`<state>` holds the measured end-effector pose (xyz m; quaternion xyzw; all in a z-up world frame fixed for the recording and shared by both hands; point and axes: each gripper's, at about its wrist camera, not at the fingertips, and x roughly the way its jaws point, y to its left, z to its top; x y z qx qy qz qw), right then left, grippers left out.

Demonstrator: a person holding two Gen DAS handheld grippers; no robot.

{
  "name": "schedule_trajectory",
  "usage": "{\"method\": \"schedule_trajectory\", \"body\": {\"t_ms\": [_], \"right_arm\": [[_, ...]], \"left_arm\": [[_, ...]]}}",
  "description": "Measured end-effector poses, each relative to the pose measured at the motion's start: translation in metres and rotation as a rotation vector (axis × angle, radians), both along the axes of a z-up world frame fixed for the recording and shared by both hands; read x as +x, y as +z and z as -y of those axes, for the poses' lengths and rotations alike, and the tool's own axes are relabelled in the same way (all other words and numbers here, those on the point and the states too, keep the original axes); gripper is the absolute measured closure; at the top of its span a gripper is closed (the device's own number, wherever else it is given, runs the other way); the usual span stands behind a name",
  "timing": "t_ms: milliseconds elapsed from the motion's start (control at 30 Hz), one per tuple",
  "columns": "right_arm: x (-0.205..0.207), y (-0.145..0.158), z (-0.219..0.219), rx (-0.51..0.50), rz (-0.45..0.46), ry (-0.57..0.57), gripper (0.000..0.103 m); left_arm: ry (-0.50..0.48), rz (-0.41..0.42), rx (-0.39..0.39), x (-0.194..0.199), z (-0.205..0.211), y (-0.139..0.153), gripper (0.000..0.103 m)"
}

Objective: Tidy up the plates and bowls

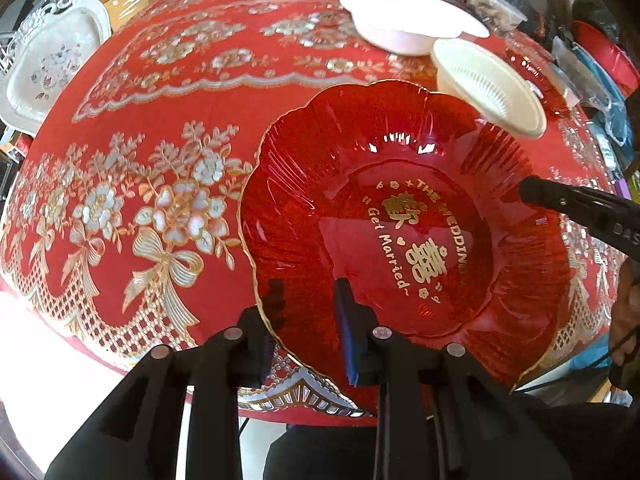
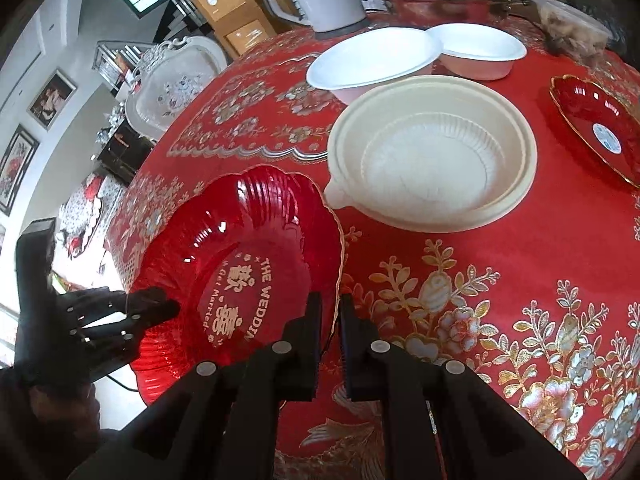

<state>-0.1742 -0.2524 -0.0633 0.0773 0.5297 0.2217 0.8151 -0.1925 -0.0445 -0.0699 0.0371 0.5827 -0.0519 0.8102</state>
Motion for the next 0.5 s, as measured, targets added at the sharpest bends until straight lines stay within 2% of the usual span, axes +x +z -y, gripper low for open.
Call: {"method": "schedule_trajectory", "body": {"t_ms": [133,200,267,333,367,500], "right_arm": [[-0.005,0.001,-0.004,-0.013,0.015,0.041,0.090],[-0.005,0.001,-0.005,-0.011,0.023,0.057,0.090],[-0.004,0.002,-0.004,-0.006,0.029,0.055,0.087],[-0.004,0.004,0.001,0.006,0.040,0.042,0.082],[-0.003,0.005,0.004,0.011,0.046,0.033,0.075],[-0.005,0.020,0.022,0.029,0.112,-0.020,0.058]], "left_arm": [[0.021,-0.059,-0.045,0.003,-0.001,-0.013,0.053],[0.027,-0.078,-0.065,0.004,-0.001,-0.017,0.045],[0.028,-0.081,-0.068,0.005,0.001,-0.017,0.027],[0.025,-0.063,-0.062,0.005,0.003,-0.012,0.025],[0.025,-0.054,-0.065,0.004,0.005,-0.010,0.025],[0.017,0.001,-0.022,0.004,0.007,0.003,0.024]]}}
